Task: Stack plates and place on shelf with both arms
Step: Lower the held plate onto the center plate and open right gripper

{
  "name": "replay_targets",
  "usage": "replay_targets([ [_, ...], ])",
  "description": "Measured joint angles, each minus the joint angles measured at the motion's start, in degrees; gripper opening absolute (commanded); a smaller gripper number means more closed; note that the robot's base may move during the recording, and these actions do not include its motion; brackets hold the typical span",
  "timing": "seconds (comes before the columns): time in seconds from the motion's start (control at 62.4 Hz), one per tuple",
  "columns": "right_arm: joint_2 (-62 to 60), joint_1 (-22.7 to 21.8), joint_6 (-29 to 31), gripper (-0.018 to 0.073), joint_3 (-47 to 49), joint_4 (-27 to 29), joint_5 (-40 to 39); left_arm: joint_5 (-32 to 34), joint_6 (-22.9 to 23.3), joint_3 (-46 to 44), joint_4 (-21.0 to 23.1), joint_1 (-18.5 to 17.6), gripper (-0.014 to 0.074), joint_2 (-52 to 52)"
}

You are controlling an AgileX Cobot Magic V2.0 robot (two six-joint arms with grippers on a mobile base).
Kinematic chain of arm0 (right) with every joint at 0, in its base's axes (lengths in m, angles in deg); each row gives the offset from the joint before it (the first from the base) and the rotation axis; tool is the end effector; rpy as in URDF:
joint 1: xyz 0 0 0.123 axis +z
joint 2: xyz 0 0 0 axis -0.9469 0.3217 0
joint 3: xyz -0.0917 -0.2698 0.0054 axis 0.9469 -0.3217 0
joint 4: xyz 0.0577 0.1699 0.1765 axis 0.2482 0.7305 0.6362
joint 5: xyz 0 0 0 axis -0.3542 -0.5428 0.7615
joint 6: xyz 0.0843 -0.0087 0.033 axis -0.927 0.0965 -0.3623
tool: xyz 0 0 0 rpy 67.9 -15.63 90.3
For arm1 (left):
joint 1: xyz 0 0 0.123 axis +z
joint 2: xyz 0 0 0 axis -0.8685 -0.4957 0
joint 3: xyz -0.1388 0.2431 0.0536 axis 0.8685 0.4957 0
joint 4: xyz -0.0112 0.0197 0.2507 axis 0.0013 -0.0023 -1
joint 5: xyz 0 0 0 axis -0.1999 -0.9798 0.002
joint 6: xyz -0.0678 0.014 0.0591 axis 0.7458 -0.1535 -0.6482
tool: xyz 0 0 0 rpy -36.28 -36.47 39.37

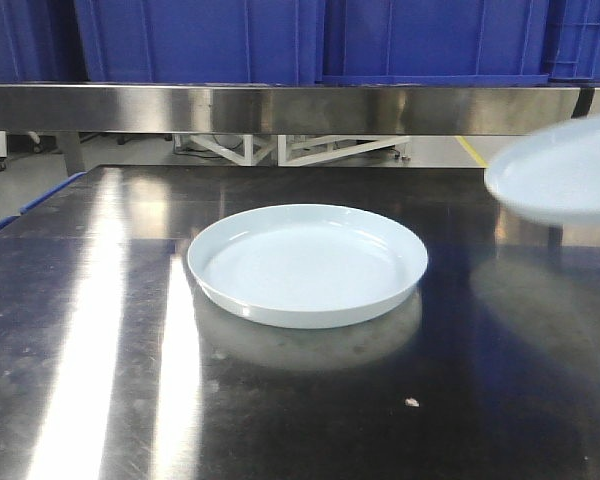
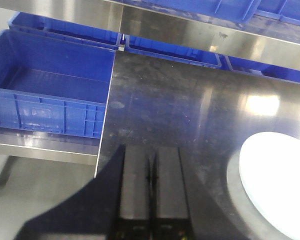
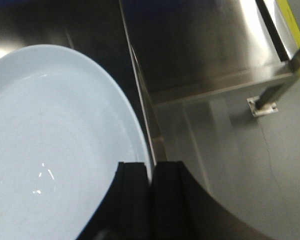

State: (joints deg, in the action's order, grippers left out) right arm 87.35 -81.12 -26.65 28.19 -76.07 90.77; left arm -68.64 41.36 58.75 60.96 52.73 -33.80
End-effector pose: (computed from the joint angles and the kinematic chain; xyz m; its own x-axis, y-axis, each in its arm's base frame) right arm 0.2979 -0.0488 0.2819 -0.6276 0.3294 -0.7054 0.2912 0.9396 0.1797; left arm 0.1313 -0.0238 0.3019 -0.3949 -0.1976 -0.8972 0.1003 0.9615 -0.2559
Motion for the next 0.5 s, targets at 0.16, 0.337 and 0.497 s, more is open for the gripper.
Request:
replay_targets([
  [0.16, -3.7, 3.0, 0.0, 0.0055, 1.3, 1.9, 0.5, 0.0, 0.0, 0.0, 0.0, 0.0, 0.0101, 0.0],
  [0.337, -4.7, 10.5, 0.1, 0.0055, 2.4, 2.5, 1.6, 0.0, 0.0, 0.0, 0.0, 0.0, 0.0101, 0.0],
  [0.497, -4.7, 18.6, 0.1, 0.0055, 2.7, 2.7, 1.5, 0.0, 0.0, 0.0, 0.0, 0.0, 0.0101, 0.0],
])
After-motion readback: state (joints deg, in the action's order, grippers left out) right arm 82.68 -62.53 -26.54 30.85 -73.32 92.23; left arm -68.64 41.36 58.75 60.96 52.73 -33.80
